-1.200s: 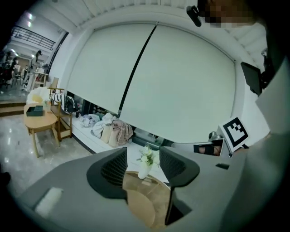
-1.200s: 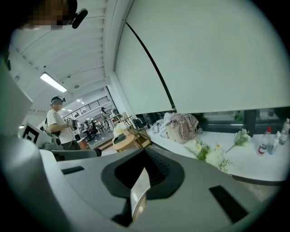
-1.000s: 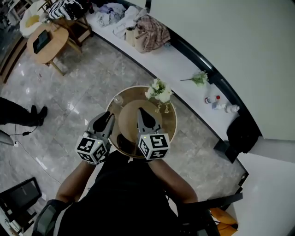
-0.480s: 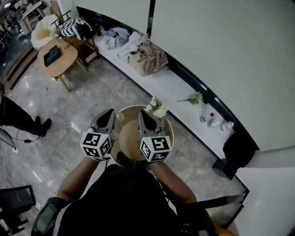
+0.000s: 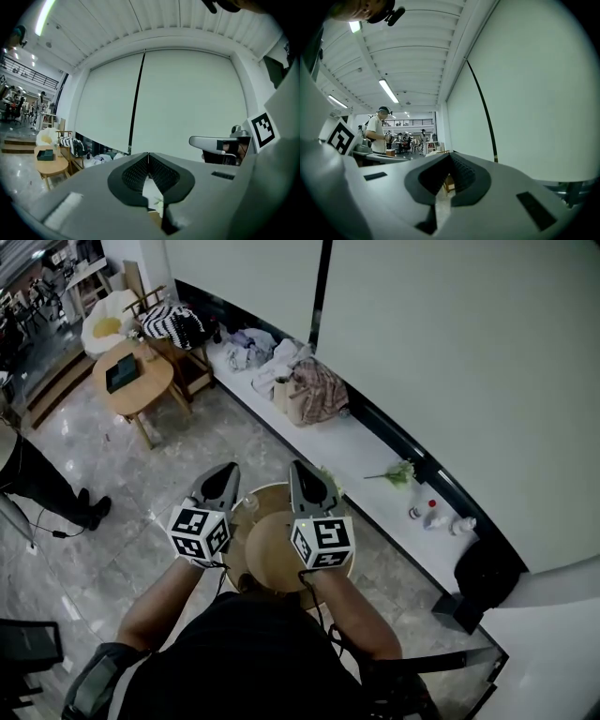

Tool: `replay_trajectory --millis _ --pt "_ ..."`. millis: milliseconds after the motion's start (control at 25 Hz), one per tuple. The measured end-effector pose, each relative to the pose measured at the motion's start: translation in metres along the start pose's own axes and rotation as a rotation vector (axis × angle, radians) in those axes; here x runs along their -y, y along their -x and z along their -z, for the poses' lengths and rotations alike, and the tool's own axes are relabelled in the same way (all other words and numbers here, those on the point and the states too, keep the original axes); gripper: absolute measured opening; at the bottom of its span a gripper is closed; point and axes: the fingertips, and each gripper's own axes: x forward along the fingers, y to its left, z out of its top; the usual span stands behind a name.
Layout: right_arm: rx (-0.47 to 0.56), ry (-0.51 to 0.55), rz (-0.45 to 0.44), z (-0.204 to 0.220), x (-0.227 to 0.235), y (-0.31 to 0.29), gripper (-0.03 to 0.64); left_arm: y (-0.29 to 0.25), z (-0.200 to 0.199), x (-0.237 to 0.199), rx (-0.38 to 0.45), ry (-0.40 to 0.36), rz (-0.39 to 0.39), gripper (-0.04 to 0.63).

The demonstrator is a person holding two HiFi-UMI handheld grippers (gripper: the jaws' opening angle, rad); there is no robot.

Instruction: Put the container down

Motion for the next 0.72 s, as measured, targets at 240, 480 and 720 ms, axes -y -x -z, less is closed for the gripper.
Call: replay_trajectory --millis 240,480,720 --pt "0.044 -0.019 -0.005 -0.016 -0.004 0.005 0.002 0.005 0.006 -0.006 -0.011 0.016 -0.015 0.005" --pt "0.062 0.02 -0.023 -0.022 -0.022 0.01 0.002 0.013 0.0 -0.01 0.02 0.033 -0.026 0.005" --pt "0.054 0.023 -0.036 -0.018 -0.031 0.001 0.002 0.013 -0.019 -0.013 0.065 0.006 -0.014 0.005"
